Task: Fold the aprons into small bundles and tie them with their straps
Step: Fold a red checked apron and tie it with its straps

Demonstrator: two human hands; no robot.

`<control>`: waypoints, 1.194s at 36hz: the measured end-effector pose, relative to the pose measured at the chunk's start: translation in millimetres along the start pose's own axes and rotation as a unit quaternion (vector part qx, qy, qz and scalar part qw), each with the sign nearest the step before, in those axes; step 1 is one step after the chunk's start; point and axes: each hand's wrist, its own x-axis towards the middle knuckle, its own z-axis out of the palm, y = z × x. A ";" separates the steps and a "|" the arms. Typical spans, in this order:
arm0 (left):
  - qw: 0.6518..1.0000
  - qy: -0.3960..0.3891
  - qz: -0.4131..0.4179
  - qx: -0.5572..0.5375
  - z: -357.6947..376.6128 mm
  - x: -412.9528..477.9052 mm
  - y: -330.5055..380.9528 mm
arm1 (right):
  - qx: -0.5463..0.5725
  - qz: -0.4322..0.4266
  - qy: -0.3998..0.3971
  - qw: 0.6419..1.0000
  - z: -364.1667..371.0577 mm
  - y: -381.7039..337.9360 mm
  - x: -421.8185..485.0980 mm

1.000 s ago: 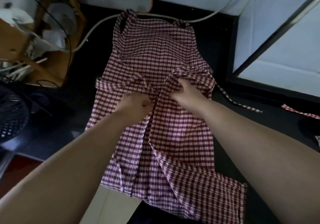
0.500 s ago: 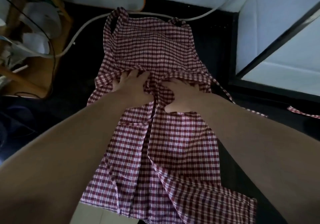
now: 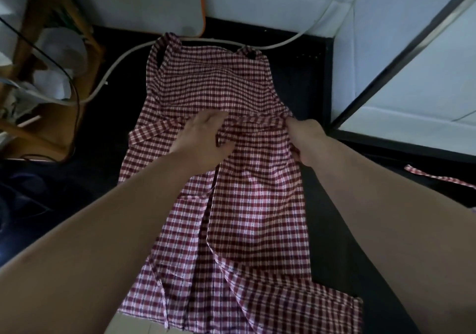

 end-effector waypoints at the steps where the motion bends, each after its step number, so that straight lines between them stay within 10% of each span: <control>1: 0.999 -0.047 0.001 -0.017 4.1 2.6 1.5 | 0.023 0.019 -0.032 0.999 -2.4 -0.9 -0.4; 15: 0.996 -0.054 -0.073 -0.017 29.2 9.7 -3.4 | -0.155 -0.119 0.023 0.980 3.1 -59.3 29.5; 29: 0.977 -0.027 -0.191 -0.091 1.4 42.9 10.4 | -0.073 0.022 -0.065 0.995 12.4 -95.2 42.2; 37: 0.911 0.007 -0.267 -0.315 -27.3 52.6 -11.6 | -0.052 -0.163 -0.066 0.983 13.2 -87.6 46.3; 43: 0.974 0.022 -0.197 -0.110 -39.4 45.5 -36.0 | -0.296 -0.223 -0.105 0.923 24.9 -78.1 24.0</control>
